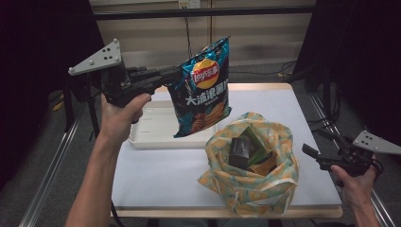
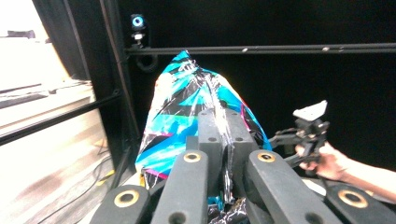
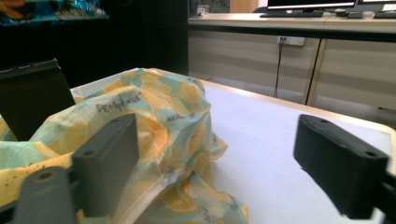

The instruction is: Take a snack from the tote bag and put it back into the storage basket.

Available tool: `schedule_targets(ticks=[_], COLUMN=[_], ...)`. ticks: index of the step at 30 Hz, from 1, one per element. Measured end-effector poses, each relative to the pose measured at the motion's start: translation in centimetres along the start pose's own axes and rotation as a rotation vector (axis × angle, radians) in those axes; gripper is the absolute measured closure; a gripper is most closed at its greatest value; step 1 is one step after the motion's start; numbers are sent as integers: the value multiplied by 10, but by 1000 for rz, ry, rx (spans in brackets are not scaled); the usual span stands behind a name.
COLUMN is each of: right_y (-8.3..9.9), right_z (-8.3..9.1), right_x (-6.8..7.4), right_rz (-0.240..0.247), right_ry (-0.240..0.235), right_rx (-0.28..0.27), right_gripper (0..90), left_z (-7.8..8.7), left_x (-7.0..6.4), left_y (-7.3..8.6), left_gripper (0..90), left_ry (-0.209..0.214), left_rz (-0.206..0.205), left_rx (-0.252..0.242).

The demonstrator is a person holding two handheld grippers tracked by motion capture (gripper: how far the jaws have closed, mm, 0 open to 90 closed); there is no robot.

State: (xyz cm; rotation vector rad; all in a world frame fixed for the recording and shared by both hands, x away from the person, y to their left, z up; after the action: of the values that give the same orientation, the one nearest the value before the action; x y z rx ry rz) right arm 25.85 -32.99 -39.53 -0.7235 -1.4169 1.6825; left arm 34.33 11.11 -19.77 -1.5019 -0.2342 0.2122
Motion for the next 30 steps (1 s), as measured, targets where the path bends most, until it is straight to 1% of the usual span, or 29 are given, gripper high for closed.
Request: schedule_targets(ticks=[1, 4, 5, 6, 7, 8, 9, 10, 11, 12, 13, 14, 16, 19, 21, 22, 23, 25, 27, 28, 29, 30], right_y=[0, -2, -2, -2, -2, -2, 0, 0, 0, 0, 0, 0, 0, 1, 4, 6, 8, 11, 13, 13, 13, 13], right_z=[0, 1, 1, 1, 1, 1, 2, 2, 2, 2, 2, 1, 1, 0, 0, -1, -2, -4, -6, -7, -8, -8], right_x=[-1, 0, 0, 0, 0, 2, 2, 4, 6, 7, 7, 8, 8, 8, 8, 9, 10, 12, 15, 16, 16, 17], right_rz=[7, -9, 1, 6, 10, -2, 20, 26, 29, 44, 41, 36, 48, 37, 39, 34, 36, 37, 34, 29, 35, 34], right_ry=[3, 6, 10, 6, 1, -7, -26, -61, -79, -92, -102, -101, -78, -49, -35, -37, -45, -49, -56, -55, -62, -62], right_rx=[-4, -13, -17, -17, -16, -13, -8, -14, -15, -17, -16, -13, -17, -24, -32, -33, -31, -24, -27, -26, -34, -32], right_gripper=[104, 80, 59, 40, 37, 9, 0, 2, 0, 0, 0, 0, 0, 0, 0, 0, 4, 4, 4, 4, 4, 4], left_z=[3, 10, 12, 15, 17, 19, 21, 23, 25, 26, 27, 28, 30, 30, 29, 28, 28, 27, 26, 27, 27, 28], left_x=[4, 11, 13, 16, 19, 22, 25, 28, 31, 34, 37, 40, 45, 54, 58, 59, 61, 65, 70, 73, 76, 79], left_y=[2, 7, 9, 11, 13, 16, 18, 21, 24, 27, 30, 33, 40, 51, 56, 59, 63, 69, 74, 77, 79, 82], left_gripper=[884, 883, 883, 883, 883, 883, 883, 883, 883, 883, 883, 883, 883, 883, 884, 884, 885, 886, 887, 888, 888, 888], left_ry=[-8, -25, -36, -39, -48, -54, -62, -67, -72, -78, -82, -87, -94, -103, -109, -99, -105, -108, -110, -110, -112, -111], left_rz=[-2, 0, 3, 1, 8, 14, 17, 21, 18, 23, 35, 35, 43, 47, 38, 34, 23, 28, 23, 32, 31, 35], left_rx=[7, 13, 15, 24, 26, 30, 36, 41, 49, 50, 53, 55, 61, 88, 117, 127, 143, 162, 170, 172, 171, 171])
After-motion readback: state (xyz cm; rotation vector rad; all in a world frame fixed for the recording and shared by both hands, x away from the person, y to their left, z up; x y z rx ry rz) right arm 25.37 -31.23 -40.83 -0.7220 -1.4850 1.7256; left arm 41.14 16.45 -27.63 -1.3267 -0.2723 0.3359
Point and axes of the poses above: each handheld gripper's, and its own axes: z roughly backward along the jaws, y roughly out of its underside, x roughly to its left, the point moved 6 cm from there along -z, roughly forward along the jaws, and after that the axes turned 2 degrees about y, right-handed, at the moved point
